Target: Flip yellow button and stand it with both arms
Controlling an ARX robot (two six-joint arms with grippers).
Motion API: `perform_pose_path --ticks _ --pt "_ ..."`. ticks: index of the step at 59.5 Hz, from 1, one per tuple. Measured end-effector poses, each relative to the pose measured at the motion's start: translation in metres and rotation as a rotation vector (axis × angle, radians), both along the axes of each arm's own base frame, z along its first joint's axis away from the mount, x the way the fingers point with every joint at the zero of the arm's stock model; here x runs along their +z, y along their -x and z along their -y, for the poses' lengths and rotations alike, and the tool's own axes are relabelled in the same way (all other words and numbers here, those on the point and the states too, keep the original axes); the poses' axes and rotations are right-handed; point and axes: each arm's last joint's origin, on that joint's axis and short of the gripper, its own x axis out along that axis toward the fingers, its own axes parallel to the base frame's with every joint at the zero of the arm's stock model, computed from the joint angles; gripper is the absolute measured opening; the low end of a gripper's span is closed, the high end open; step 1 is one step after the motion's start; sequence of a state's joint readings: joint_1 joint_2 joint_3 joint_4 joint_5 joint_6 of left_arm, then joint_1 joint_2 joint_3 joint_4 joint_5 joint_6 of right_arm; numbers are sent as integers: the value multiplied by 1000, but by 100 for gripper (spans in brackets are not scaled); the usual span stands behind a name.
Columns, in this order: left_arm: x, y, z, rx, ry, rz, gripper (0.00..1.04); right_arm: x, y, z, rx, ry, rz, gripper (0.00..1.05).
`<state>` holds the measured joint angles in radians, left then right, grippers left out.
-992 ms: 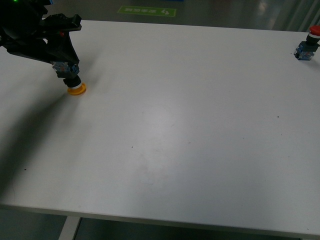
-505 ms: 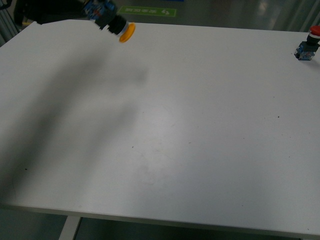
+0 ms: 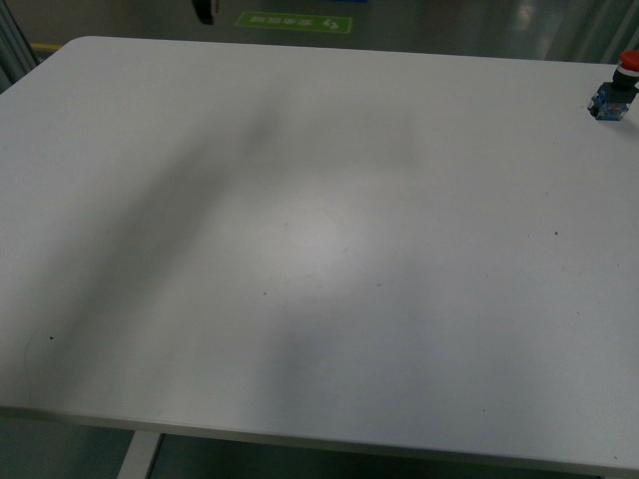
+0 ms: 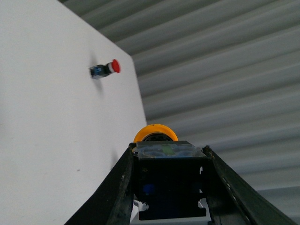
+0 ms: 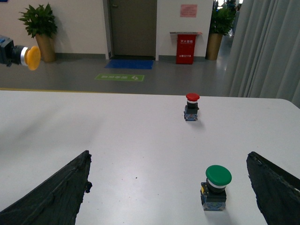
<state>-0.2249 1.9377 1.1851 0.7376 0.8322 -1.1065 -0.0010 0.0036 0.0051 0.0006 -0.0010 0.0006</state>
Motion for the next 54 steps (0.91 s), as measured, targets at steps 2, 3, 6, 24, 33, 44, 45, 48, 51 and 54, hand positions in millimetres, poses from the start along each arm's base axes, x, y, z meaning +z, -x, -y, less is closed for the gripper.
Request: perform_pose_path --ticks 2,3,6,24,33,44,45,48,51,54 --pt "1 0 4 -9 22 -7 36 0 0 0 0 0 0 97" --pt "1 1 5 -12 28 -9 36 0 0 0 0 0 0 97" --pt "1 1 10 -26 56 -17 36 0 0 0 0 0 0 97" --pt "-3 0 36 -102 172 -79 36 0 0 0 0 0 0 97" --pt "12 -12 51 -144 207 -51 36 0 0 0 0 0 0 97" --pt "27 -19 64 -180 231 -22 35 0 0 0 0 0 0 97" --pt "28 -19 65 -182 231 -20 35 0 0 0 0 0 0 97" --pt "30 -20 69 -190 230 -24 35 0 0 0 0 0 0 97" --pt "30 -20 71 -194 230 -23 35 0 0 0 0 0 0 97" --pt "30 -19 73 -196 225 -28 35 0 0 0 0 0 0 97"
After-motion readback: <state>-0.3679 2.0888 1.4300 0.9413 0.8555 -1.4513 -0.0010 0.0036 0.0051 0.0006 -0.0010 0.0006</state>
